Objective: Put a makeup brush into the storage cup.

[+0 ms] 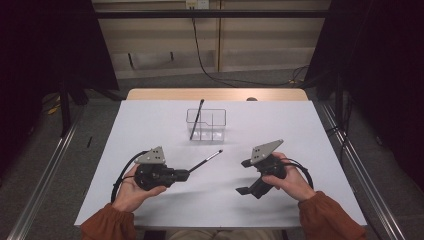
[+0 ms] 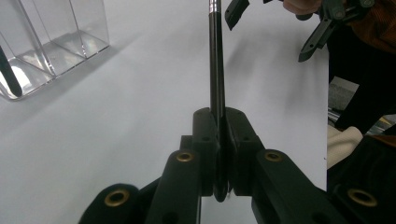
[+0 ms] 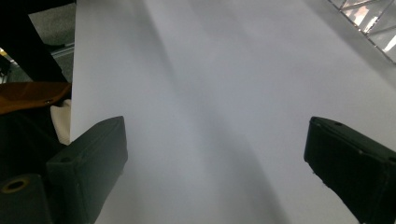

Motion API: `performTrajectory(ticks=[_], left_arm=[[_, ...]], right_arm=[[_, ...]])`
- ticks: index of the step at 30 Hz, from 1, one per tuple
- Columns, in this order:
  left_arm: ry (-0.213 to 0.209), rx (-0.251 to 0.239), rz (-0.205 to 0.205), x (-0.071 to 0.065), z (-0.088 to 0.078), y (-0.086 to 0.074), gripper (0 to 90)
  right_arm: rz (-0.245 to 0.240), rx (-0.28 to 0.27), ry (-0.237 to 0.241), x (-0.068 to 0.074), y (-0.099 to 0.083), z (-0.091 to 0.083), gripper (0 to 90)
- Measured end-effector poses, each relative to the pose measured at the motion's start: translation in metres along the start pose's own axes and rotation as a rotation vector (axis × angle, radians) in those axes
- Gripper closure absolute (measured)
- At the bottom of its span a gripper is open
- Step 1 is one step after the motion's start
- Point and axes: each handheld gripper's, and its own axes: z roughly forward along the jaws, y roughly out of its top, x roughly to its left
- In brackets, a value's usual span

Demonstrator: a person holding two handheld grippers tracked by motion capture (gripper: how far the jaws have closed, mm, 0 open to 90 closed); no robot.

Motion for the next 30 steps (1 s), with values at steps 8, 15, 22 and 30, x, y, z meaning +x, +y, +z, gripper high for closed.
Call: performTrajectory(ticks=[8,15,22,30], left_arm=[[-0.001,-0.029,0.001,-0.003,0.002,0.0,84.0],[-0.009,-0.068,0.012,-0.006,0.003,0.002,84.0],[-0.025,-0.108,0.021,-0.008,0.005,0.002,84.0],[-0.036,-0.139,0.038,-0.01,0.01,0.001,84.0]], right_arm=[[0.007,-0.081,-0.011,0.001,0.0,0.0,4.7],[0.018,-0.156,-0.046,0.003,0.0,0.003,4.1],[0.02,-0.22,-0.056,0.005,0.0,0.005,6.7],[0.037,-0.318,-0.021,0.007,0.003,0.003,7.7]])
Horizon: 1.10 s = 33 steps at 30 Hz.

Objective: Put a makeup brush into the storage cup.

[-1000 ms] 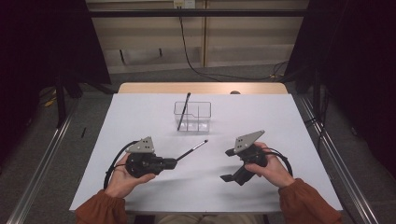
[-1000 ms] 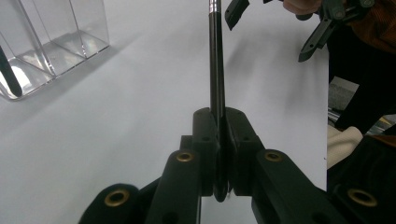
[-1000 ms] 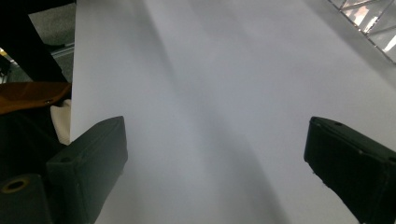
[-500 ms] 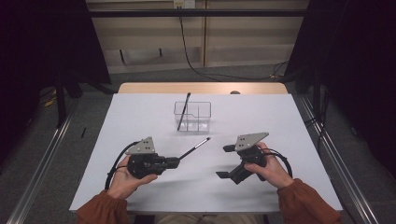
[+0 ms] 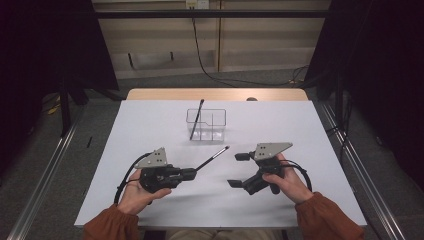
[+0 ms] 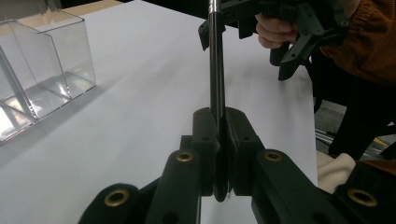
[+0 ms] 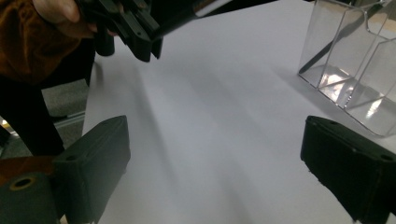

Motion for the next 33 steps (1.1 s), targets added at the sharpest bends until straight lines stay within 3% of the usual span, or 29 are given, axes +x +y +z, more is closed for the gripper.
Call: performTrajectory(ticks=[7,11,19,33], left_arm=[[-0.014,-0.011,0.021,-0.003,0.006,-0.002,84.0],[-0.022,-0.03,0.022,-0.004,0.01,-0.003,84.0],[-0.031,-0.051,0.026,-0.006,0.015,-0.003,83.9],[-0.048,-0.042,0.041,-0.008,0.02,-0.003,84.0]], right_arm=[[0.039,-0.043,0.01,0.0,0.005,-0.003,8.9],[0.065,-0.086,0.047,-0.001,0.007,-0.005,9.2],[0.079,-0.106,0.039,0.001,0.011,-0.004,12.6],[0.095,-0.125,0.065,0.0,0.016,-0.004,30.7]])
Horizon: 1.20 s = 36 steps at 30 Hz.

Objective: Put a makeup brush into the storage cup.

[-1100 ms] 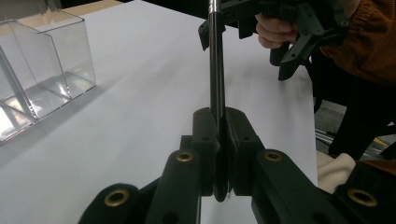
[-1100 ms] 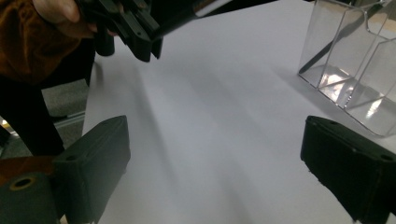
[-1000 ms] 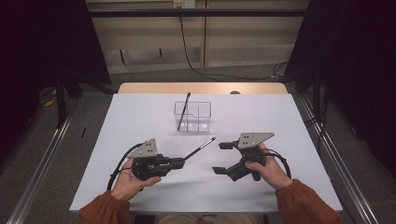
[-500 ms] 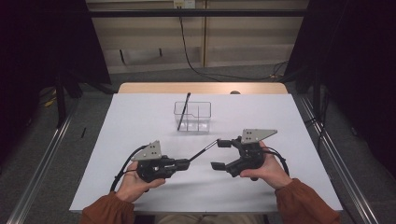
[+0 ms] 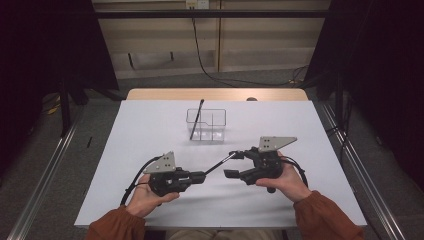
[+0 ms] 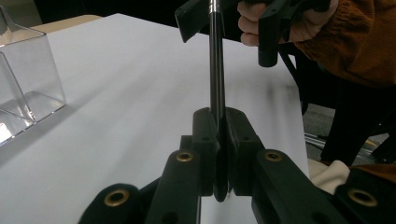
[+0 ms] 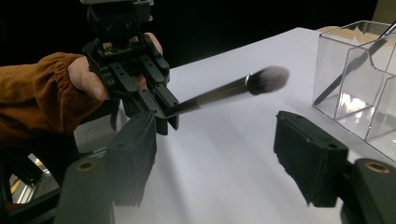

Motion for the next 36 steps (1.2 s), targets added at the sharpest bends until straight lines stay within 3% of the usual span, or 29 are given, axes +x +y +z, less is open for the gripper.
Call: performTrajectory(ticks=[7,20,36], left_arm=[[-0.001,0.003,0.005,0.0,0.003,-0.001,83.9],[-0.003,0.018,0.006,0.0,0.005,-0.002,83.9],[-0.005,0.059,0.019,0.0,0.012,-0.005,83.6]], right_arm=[[-0.001,0.004,0.0,0.0,0.004,0.0,33.8],[0.015,-0.013,0.034,-0.003,0.005,0.0,60.5],[0.051,-0.032,0.061,-0.004,0.006,0.0,76.6]])
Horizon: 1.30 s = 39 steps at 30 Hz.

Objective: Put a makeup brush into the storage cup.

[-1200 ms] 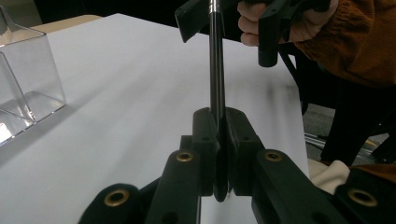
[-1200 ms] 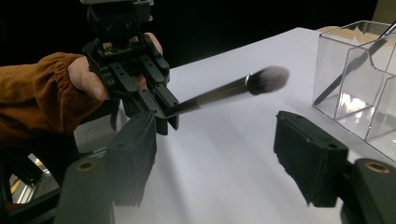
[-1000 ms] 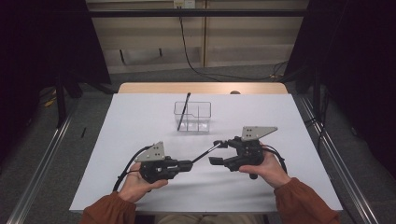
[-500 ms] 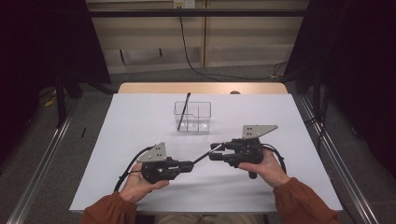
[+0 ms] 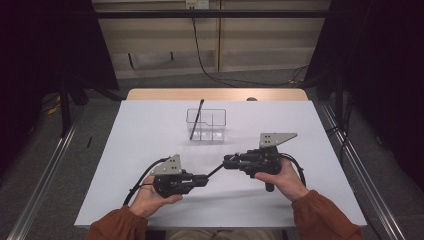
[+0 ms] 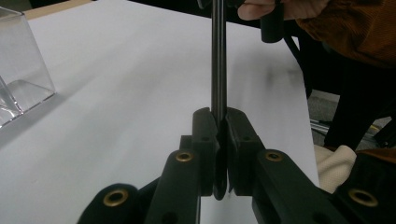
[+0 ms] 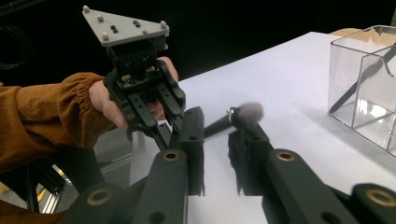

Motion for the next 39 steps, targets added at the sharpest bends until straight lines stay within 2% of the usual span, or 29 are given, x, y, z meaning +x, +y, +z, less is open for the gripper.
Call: performTrajectory(ticks=[12,18,22,31,39], left_arm=[[0.011,0.009,0.014,0.001,0.0,-0.001,82.7],[0.025,-0.01,-0.014,0.005,-0.001,-0.001,77.1],[0.042,-0.017,-0.021,0.005,-0.003,-0.001,68.2],[0.071,-0.065,-0.049,0.006,-0.01,0.002,54.9],[0.146,-0.099,-0.075,0.006,-0.015,0.007,30.5]], right_arm=[[0.032,-0.023,0.038,0.001,0.001,0.002,81.9],[0.027,-0.021,0.049,0.002,0.003,0.003,83.7],[0.026,-0.023,0.042,0.002,0.004,0.004,83.7],[0.021,-0.031,0.032,0.001,0.007,-0.001,83.7],[0.021,-0.026,0.029,0.001,0.01,-0.004,83.7]])
